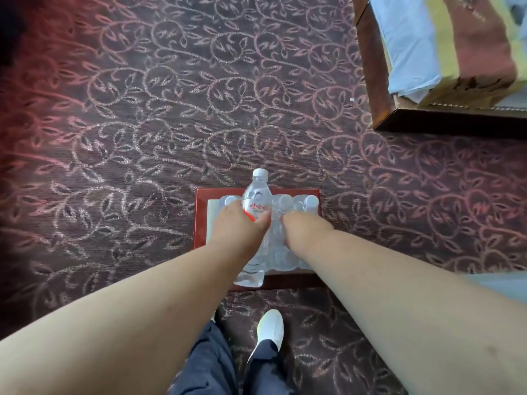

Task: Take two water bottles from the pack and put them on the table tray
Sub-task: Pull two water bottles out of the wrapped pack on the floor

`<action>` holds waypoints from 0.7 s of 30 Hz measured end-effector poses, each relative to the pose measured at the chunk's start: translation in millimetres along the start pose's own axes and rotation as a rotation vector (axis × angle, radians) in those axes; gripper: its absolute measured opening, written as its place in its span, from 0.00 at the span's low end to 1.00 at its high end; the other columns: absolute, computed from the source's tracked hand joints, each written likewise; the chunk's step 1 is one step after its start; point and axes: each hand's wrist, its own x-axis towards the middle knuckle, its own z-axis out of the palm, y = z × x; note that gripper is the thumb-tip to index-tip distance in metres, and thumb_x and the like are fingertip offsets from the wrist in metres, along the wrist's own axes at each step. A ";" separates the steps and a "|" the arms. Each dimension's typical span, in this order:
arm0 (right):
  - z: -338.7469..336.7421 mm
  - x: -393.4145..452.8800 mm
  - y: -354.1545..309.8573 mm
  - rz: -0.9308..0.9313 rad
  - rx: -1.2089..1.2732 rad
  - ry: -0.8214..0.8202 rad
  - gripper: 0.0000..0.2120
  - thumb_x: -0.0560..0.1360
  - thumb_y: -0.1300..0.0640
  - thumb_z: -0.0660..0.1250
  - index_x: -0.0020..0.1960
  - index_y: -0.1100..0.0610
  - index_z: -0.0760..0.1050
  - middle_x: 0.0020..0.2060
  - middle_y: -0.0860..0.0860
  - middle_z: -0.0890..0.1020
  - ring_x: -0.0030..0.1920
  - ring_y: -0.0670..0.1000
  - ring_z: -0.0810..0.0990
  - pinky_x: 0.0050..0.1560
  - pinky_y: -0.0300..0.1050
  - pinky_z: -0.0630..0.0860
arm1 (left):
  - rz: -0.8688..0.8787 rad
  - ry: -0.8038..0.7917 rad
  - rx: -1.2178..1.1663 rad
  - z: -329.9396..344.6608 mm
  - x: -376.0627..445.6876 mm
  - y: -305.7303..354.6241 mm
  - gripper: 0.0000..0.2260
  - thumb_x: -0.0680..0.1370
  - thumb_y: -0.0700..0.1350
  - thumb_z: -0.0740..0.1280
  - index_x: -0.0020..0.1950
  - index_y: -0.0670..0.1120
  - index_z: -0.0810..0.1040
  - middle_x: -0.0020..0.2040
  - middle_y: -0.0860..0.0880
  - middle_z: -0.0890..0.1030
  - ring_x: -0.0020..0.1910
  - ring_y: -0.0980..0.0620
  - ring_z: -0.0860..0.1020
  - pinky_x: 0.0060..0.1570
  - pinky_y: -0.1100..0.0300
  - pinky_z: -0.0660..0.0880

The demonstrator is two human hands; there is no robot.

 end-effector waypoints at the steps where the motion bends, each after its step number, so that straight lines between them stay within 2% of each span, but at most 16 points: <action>1: 0.0 3.8 -2.7 0.018 -0.037 -0.039 0.14 0.76 0.59 0.66 0.62 0.54 0.74 0.57 0.53 0.80 0.58 0.59 0.79 0.55 0.53 0.75 | -0.018 0.022 -0.012 1.0 -1.1 1.6 0.25 0.73 0.67 0.66 0.54 0.47 0.76 0.50 0.47 0.80 0.49 0.44 0.79 0.48 0.48 0.77; 4: -0.4 16.5 -11.3 0.065 -0.085 -0.186 0.22 0.76 0.58 0.67 0.69 0.52 0.70 0.64 0.55 0.78 0.64 0.61 0.76 0.61 0.59 0.74 | -0.008 0.083 -0.013 6.4 -7.0 2.1 0.25 0.72 0.66 0.67 0.56 0.47 0.76 0.51 0.47 0.79 0.52 0.43 0.78 0.54 0.44 0.77; 6: 4.2 24.5 -12.8 0.057 -0.112 -0.169 0.24 0.74 0.59 0.69 0.69 0.53 0.69 0.63 0.55 0.79 0.63 0.61 0.77 0.57 0.59 0.76 | 0.003 0.115 -0.030 9.3 -10.3 -0.8 0.22 0.72 0.65 0.68 0.54 0.49 0.76 0.49 0.49 0.77 0.51 0.45 0.77 0.53 0.46 0.77; 8: 10.8 27.1 -8.1 0.035 -0.129 -0.071 0.20 0.74 0.57 0.69 0.65 0.53 0.71 0.56 0.55 0.81 0.58 0.61 0.80 0.48 0.55 0.76 | 0.011 0.129 -0.029 10.6 -9.7 -2.2 0.21 0.72 0.64 0.68 0.54 0.49 0.76 0.49 0.50 0.76 0.51 0.46 0.77 0.53 0.46 0.77; 10: 17.2 20.7 1.6 0.002 -0.083 0.084 0.14 0.76 0.52 0.68 0.60 0.54 0.73 0.45 0.53 0.80 0.50 0.60 0.81 0.41 0.51 0.73 | 0.017 0.122 -0.018 9.6 -7.8 -1.9 0.23 0.72 0.64 0.67 0.58 0.48 0.76 0.51 0.49 0.76 0.53 0.45 0.77 0.54 0.47 0.76; 12: 18.3 6.2 9.7 -0.042 -0.019 0.229 0.15 0.76 0.45 0.67 0.56 0.54 0.72 0.40 0.51 0.77 0.44 0.60 0.80 0.38 0.49 0.71 | 0.018 0.117 -0.027 5.0 -9.8 -3.2 0.25 0.73 0.65 0.67 0.61 0.48 0.75 0.53 0.48 0.76 0.54 0.44 0.77 0.55 0.46 0.76; 15: 15.4 -18.1 25.4 -0.106 0.175 0.397 0.20 0.74 0.40 0.70 0.55 0.53 0.72 0.44 0.51 0.79 0.47 0.59 0.79 0.38 0.49 0.70 | 0.021 0.092 -0.016 7.8 -11.0 -3.1 0.26 0.72 0.65 0.65 0.60 0.48 0.74 0.54 0.48 0.76 0.55 0.44 0.77 0.55 0.44 0.77; 18: 2.5 -45.1 31.0 -0.211 0.510 0.474 0.21 0.75 0.45 0.71 0.62 0.55 0.72 0.53 0.52 0.82 0.53 0.56 0.80 0.49 0.51 0.75 | 0.023 0.082 -0.031 6.1 -11.1 -4.2 0.25 0.72 0.66 0.65 0.59 0.49 0.75 0.54 0.48 0.77 0.55 0.44 0.77 0.56 0.43 0.77; 19: -1.5 -52.5 32.1 -0.233 0.593 0.535 0.22 0.76 0.45 0.69 0.64 0.57 0.71 0.55 0.54 0.82 0.53 0.57 0.80 0.51 0.50 0.75 | 0.022 0.078 -0.034 5.9 -10.6 -4.2 0.26 0.71 0.66 0.66 0.60 0.49 0.75 0.55 0.48 0.77 0.55 0.44 0.77 0.56 0.43 0.77; 21: -9.7 -61.2 33.0 -0.249 0.630 0.734 0.27 0.78 0.42 0.62 0.65 0.63 0.69 0.52 0.58 0.82 0.49 0.57 0.80 0.49 0.45 0.74 | 0.016 0.074 -0.034 6.3 -10.5 -4.6 0.29 0.71 0.67 0.65 0.62 0.48 0.74 0.57 0.48 0.77 0.56 0.44 0.77 0.56 0.42 0.77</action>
